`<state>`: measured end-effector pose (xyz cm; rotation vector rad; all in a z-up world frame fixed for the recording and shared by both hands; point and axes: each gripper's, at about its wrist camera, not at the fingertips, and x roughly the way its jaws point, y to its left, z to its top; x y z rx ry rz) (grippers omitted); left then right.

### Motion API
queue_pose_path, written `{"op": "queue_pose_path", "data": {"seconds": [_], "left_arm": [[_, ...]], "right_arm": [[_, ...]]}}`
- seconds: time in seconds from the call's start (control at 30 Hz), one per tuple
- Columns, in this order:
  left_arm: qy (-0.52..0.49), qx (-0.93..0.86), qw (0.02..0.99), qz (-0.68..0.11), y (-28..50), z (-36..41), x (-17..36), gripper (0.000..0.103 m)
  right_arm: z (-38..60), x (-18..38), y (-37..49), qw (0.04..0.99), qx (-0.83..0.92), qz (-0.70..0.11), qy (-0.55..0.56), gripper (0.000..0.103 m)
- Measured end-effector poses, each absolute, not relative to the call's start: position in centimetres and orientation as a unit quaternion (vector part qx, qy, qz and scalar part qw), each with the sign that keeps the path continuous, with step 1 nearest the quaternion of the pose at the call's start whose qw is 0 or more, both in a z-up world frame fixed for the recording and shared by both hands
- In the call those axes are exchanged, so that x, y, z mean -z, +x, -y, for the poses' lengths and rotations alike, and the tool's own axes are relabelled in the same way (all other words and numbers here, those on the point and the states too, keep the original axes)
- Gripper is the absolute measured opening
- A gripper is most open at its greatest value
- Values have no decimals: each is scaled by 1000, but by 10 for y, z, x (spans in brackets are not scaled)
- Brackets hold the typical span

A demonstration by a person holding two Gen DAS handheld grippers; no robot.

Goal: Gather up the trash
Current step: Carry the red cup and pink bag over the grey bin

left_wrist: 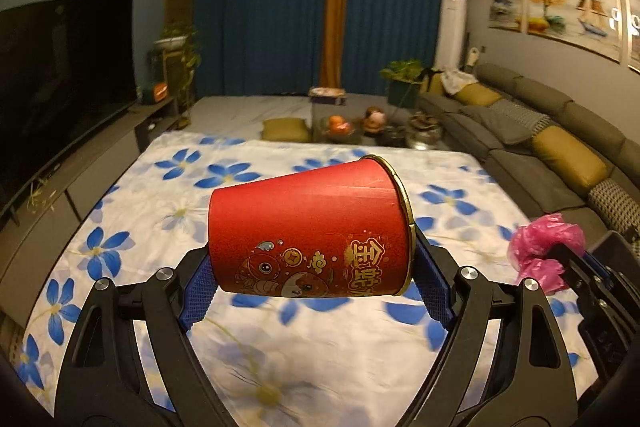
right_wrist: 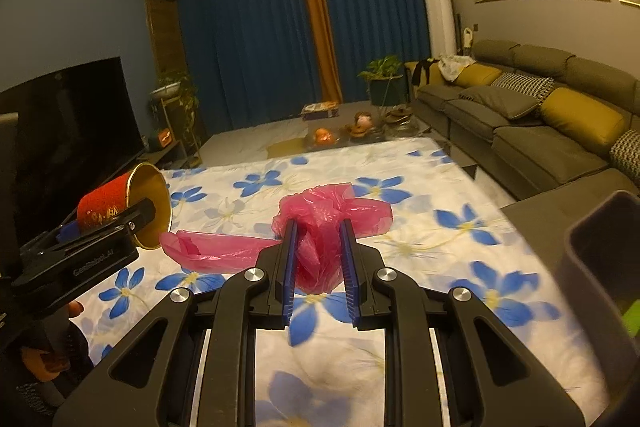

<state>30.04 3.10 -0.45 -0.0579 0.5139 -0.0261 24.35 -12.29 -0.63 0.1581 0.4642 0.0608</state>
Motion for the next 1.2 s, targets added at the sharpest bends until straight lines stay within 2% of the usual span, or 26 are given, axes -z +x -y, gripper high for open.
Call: {"op": "queue_pose_path", "data": {"seconds": [0.6,1.2], "left_arm": [[18,129,965,-227,237,108,-20,82],[33,283,931,-227,228,268,0,82]], "right_arm": [[234,-15,157,977,54,-187,87,22],[370,-1,115,960,183,-178,112,22]]}}
